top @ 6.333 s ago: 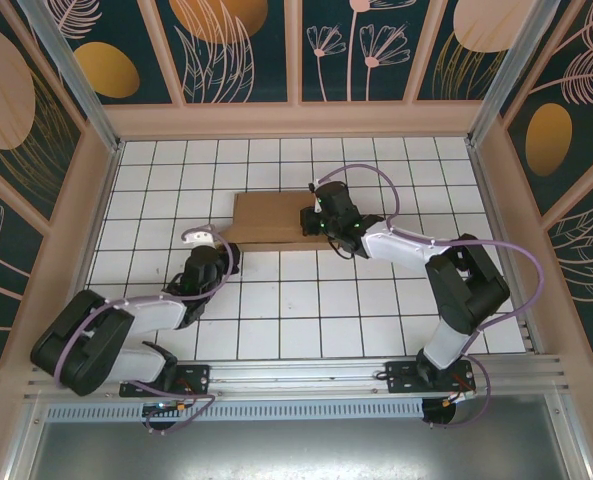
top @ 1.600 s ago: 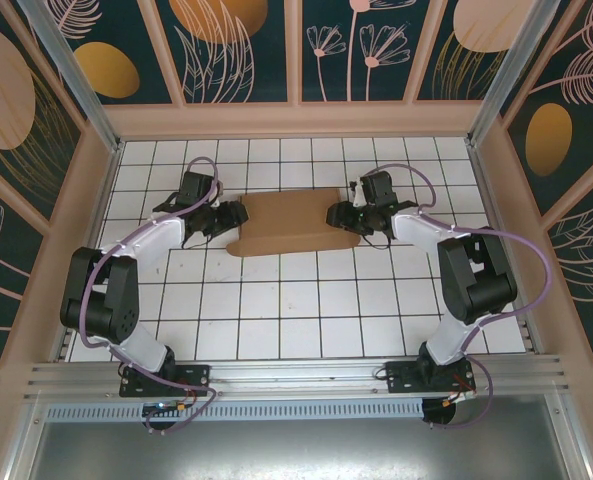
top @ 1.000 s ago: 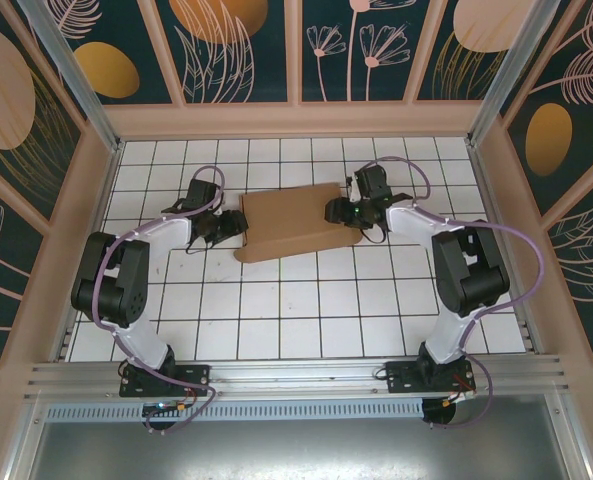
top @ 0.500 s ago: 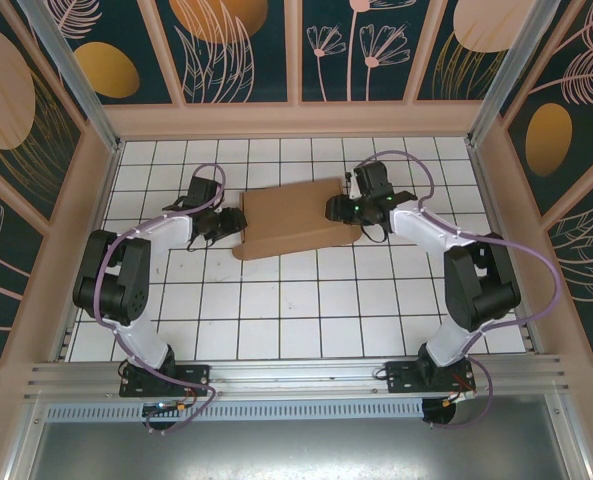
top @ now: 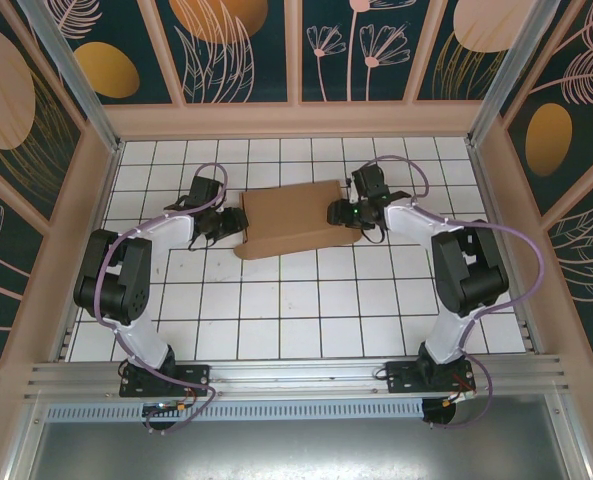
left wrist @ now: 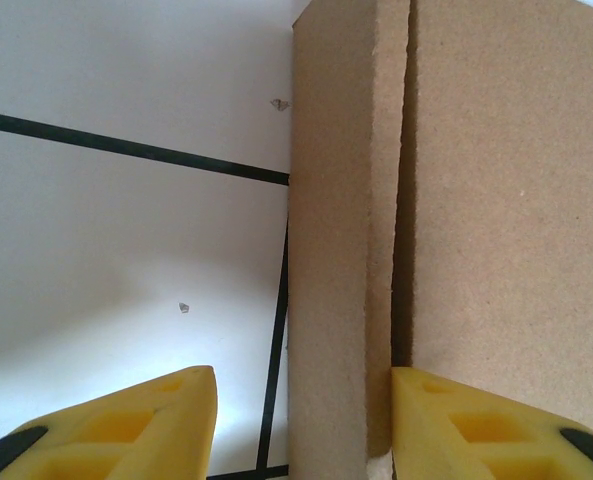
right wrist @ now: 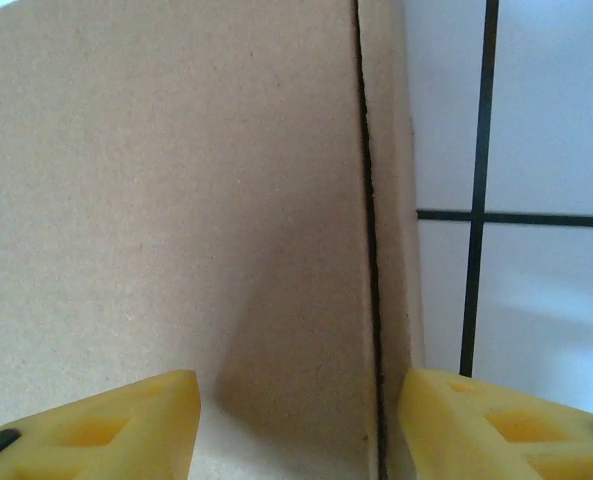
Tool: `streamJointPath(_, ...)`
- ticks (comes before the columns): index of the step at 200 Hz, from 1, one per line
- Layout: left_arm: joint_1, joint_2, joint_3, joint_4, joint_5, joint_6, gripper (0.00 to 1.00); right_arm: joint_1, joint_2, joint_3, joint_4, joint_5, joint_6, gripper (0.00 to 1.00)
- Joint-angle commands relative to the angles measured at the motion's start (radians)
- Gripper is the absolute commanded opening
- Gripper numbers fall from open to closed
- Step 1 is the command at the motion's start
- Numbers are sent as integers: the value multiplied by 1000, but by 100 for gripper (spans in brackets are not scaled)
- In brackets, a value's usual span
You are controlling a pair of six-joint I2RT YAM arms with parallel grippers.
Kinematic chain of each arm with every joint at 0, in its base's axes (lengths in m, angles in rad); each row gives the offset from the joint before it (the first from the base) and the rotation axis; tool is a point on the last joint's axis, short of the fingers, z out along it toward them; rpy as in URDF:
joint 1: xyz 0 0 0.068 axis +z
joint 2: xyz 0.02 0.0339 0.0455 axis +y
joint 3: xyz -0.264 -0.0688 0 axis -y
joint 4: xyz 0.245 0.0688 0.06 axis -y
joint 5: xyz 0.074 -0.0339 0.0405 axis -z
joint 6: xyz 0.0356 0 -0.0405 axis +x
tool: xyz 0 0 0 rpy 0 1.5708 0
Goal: Fold the paper box
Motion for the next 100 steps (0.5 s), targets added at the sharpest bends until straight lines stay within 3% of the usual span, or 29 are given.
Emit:
streamJointPath(1,3,28,8,-78,-30,23,47,5,65,7,-35,102,-39,57)
streamJointPath(48,4,31,3,-67,-23,24,47,70,153,2,-105,261,-89,53)
streamJointPath(100,2,-2,9,-71,-32,29,47,142,144,28,-205,433,-139,62)
